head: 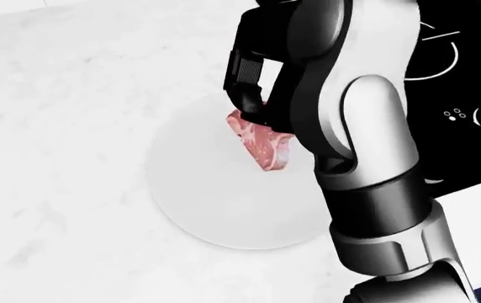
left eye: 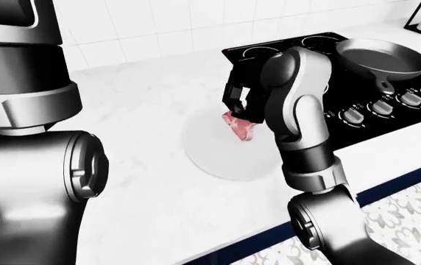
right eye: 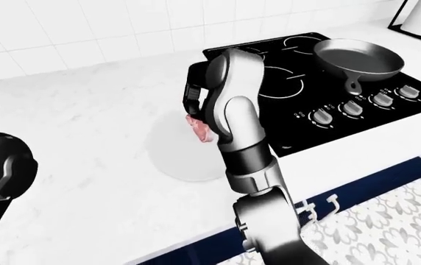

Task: Pick the lamb chop from the pan and place it on the plate.

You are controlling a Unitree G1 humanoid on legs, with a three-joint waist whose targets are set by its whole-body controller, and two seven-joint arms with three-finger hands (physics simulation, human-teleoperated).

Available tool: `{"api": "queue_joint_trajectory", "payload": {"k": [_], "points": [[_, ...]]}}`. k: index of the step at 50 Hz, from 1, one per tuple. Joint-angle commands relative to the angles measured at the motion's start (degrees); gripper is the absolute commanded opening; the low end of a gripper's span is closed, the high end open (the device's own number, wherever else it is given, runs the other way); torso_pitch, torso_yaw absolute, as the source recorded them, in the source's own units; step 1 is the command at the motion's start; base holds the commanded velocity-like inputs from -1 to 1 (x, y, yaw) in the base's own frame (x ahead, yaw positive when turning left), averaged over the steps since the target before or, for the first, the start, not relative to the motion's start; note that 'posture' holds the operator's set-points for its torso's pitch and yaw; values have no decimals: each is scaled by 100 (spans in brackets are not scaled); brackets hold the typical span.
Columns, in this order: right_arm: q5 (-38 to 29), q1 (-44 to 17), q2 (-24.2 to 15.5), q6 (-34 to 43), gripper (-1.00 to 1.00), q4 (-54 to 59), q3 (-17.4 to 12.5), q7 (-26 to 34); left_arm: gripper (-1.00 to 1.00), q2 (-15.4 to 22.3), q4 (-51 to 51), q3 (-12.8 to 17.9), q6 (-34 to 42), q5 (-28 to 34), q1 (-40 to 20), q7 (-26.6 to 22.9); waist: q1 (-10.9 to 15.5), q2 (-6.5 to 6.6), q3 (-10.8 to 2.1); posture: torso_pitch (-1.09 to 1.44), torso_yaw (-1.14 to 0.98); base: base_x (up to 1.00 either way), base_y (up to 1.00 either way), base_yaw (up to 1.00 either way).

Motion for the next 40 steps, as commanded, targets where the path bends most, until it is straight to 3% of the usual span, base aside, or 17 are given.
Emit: {"api": "queue_joint_trajectory", "payload": {"k": [1,8,36,37,38,40], "points": [[-53,-235,-40,-36,-100,-64,-92,-191,100,67,-76,39,-230,19,-218,58,-4,25,-193,0,0,0,0,0],[-36,-132,12,-113,-100,221,-67,-524,100,75,-49,33,-251,-7,-222,92,-1,34,-209,0,0,0,0,0],[-19,218,315,-110,-100,327,58,-903,100,-51,-324,-15,-67,-17,-96,72,9,11,-237,0,0,0,0,0],[-22,196,303,-107,-28,357,53,-904,100,-47,-319,-13,-80,-16,-81,72,10,11,-237,0,0,0,0,0],[-10,187,304,-105,100,373,43,-920,100,-43,-320,-7,-85,-16,-72,73,8,11,-239,0,0,0,0,0],[-12,173,293,-99,100,384,47,-913,100,-42,-329,-6,-80,-16,-66,74,10,13,-237,0,0,0,0,0]]}}
